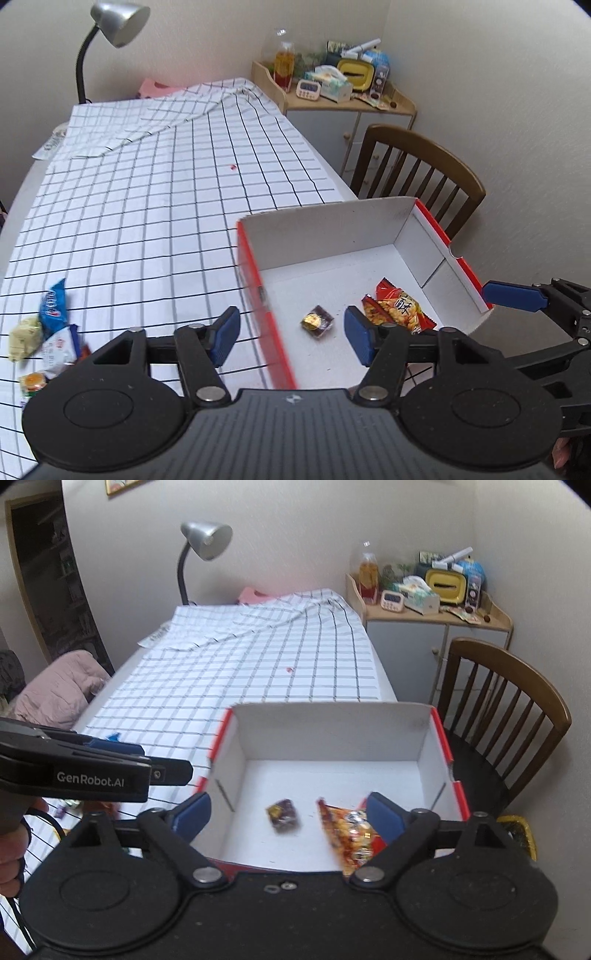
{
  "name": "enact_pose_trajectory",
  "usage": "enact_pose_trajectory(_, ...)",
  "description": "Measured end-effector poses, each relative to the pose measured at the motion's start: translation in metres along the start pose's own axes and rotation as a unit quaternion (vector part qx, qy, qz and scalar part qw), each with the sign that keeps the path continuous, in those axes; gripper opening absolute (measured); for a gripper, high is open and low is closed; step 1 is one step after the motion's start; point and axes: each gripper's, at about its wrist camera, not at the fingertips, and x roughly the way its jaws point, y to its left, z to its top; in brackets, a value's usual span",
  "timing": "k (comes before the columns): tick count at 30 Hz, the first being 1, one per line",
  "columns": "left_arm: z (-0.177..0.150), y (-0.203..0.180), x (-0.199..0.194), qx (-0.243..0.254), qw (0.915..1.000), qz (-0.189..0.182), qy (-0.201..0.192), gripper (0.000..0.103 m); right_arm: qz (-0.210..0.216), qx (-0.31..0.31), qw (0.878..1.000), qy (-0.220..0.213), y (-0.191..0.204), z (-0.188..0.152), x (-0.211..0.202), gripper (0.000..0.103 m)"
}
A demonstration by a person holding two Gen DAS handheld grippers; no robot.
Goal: Organize snacks
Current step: 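Move both tools back over the snack pile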
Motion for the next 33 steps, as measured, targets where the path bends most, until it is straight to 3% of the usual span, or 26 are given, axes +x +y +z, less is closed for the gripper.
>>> enact_pose_trajectory(16, -0.045, 0.086, -0.061, -0.015, 0.9995, 0.007, -0.027, 0.071, 0.041, -0.001, 0.997, -0.06, 0.092, -0.024, -0.018, 0.102)
enact_pose_trajectory(28, -0.078, 0.161, -0.08, -0.051, 0.998, 0.02, -0.031, 0.086, 0.053, -0.004, 0.998, -0.035, 0.146, -0.043, 0.005, 0.102)
enact_pose_trajectory(33, -0.094, 0.191, -0.071, -0.075, 0.9967, 0.027, -0.014, 0.087, 0.059, -0.014, 0.998, -0.015, 0.167, -0.052, 0.025, 0.102)
